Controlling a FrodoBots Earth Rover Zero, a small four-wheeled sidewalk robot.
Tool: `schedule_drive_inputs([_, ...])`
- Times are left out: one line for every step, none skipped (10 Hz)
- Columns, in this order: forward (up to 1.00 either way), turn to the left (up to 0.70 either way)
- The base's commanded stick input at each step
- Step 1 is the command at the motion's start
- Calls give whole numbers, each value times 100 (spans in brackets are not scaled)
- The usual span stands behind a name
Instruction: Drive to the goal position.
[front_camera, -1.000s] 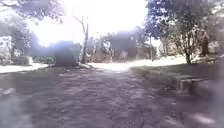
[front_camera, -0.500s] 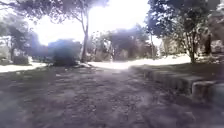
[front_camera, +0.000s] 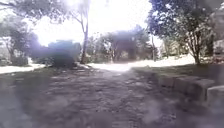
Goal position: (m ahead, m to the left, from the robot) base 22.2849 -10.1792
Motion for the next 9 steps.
schedule_drive_inputs([70,0])
schedule_drive_inputs([70,0])
schedule_drive_inputs([70,0])
schedule_drive_inputs([70,0])
schedule_drive_inputs([70,0])
schedule_drive_inputs([70,0])
schedule_drive_inputs([70,0])
schedule_drive_inputs([70,0])
schedule_drive_inputs([70,0])
